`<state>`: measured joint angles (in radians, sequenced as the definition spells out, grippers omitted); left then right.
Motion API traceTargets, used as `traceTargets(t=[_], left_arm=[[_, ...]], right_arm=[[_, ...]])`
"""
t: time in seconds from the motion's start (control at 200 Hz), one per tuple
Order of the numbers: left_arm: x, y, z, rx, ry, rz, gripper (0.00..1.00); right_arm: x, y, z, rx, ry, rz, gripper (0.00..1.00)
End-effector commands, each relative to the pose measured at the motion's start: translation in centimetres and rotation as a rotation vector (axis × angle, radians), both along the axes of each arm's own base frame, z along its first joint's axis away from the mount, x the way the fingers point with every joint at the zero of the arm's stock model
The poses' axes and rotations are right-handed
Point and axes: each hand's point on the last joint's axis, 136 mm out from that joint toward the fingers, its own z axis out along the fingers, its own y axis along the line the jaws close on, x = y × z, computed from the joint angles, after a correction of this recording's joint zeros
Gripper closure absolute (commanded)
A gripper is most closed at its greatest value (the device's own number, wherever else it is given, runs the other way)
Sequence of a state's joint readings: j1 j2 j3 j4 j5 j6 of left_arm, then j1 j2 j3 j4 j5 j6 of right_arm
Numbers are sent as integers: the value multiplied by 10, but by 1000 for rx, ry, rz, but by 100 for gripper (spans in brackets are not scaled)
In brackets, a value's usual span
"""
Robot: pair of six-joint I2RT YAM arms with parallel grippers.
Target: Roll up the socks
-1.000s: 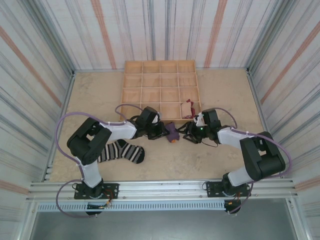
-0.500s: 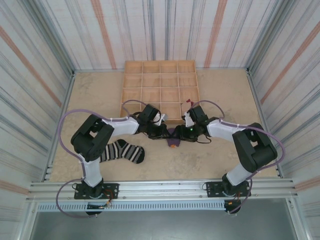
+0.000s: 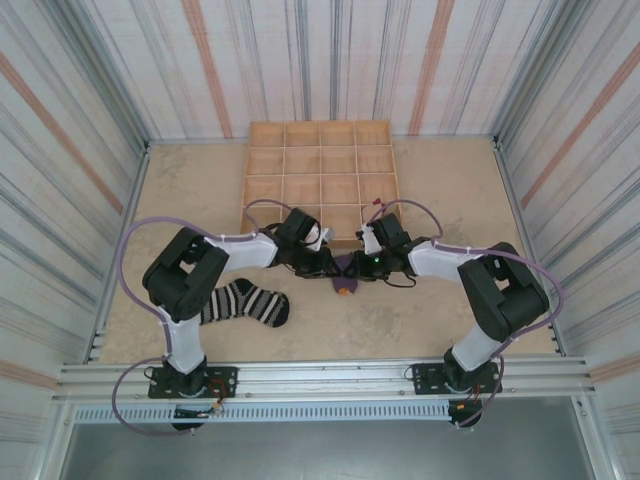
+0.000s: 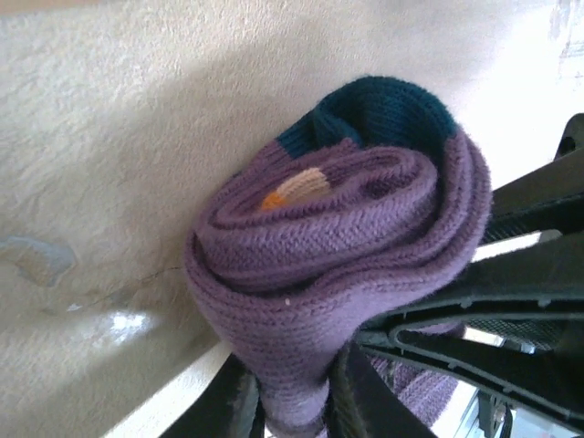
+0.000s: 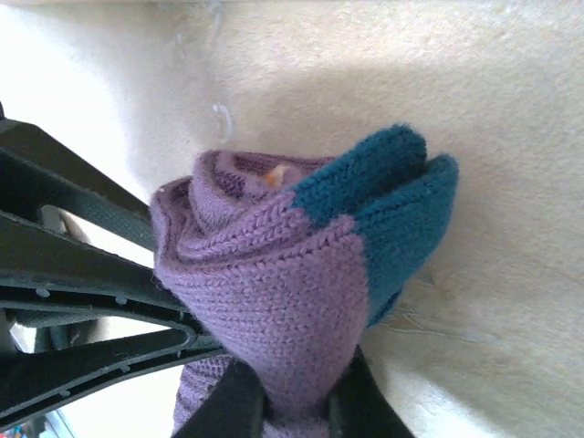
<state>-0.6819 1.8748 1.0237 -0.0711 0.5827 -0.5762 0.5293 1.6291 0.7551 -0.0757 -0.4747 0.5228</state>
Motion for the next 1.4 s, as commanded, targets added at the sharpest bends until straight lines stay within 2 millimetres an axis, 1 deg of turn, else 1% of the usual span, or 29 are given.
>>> traceTargets(t=[0.0, 0.04, 0.08, 0.135, 0.26, 0.351, 0.456, 0.556, 0.651, 0.812, 0.872, 1.012, 1.122, 1.192, 1.307, 1.398], left_arm=[[-17, 20, -12, 99, 24, 14, 65], [-16, 23, -7, 109, 11, 27, 53], [-14, 25, -1, 111, -2, 39, 44], [-12, 28, 9, 111, -27, 54, 39], [-8, 34, 37, 109, -93, 83, 30], [-7, 39, 59, 105, -132, 97, 26], [-7, 53, 77, 128, -155, 124, 23], [-13, 71, 85, 155, -152, 142, 22], [-22, 96, 83, 217, -140, 175, 22], [-42, 135, 66, 286, -83, 248, 23], [-50, 148, 59, 309, -60, 272, 23], [-67, 167, 41, 343, 1, 311, 24], [-76, 172, 31, 345, 35, 325, 26], [-81, 174, 24, 356, 61, 333, 26], [-86, 175, 10, 357, 96, 343, 27], [-88, 170, 0, 334, 123, 340, 29]], right_arm=[[-19, -23, -35, -143, 82, -35, 100], [-18, -23, -32, -143, 77, -35, 100], [-17, -23, -28, -142, 74, -37, 100], [-14, -22, -19, -139, 58, -40, 100], [-4, -20, 11, -132, 12, -49, 100], [5, -18, 33, -132, -10, -54, 100], [17, -13, 55, -122, -36, -63, 100], [35, -10, 73, -109, -60, -82, 100], [56, -9, 82, -94, -55, -106, 100], [94, -9, 78, -45, -11, -151, 100], [106, -4, 74, -26, 5, -151, 100], [130, 11, 62, 1, 28, -133, 100], [145, 18, 47, -7, 53, -129, 100], [149, 20, 36, -29, 72, -134, 100], [151, 24, 23, -46, 95, -126, 100], [150, 26, 13, -57, 109, -119, 100]])
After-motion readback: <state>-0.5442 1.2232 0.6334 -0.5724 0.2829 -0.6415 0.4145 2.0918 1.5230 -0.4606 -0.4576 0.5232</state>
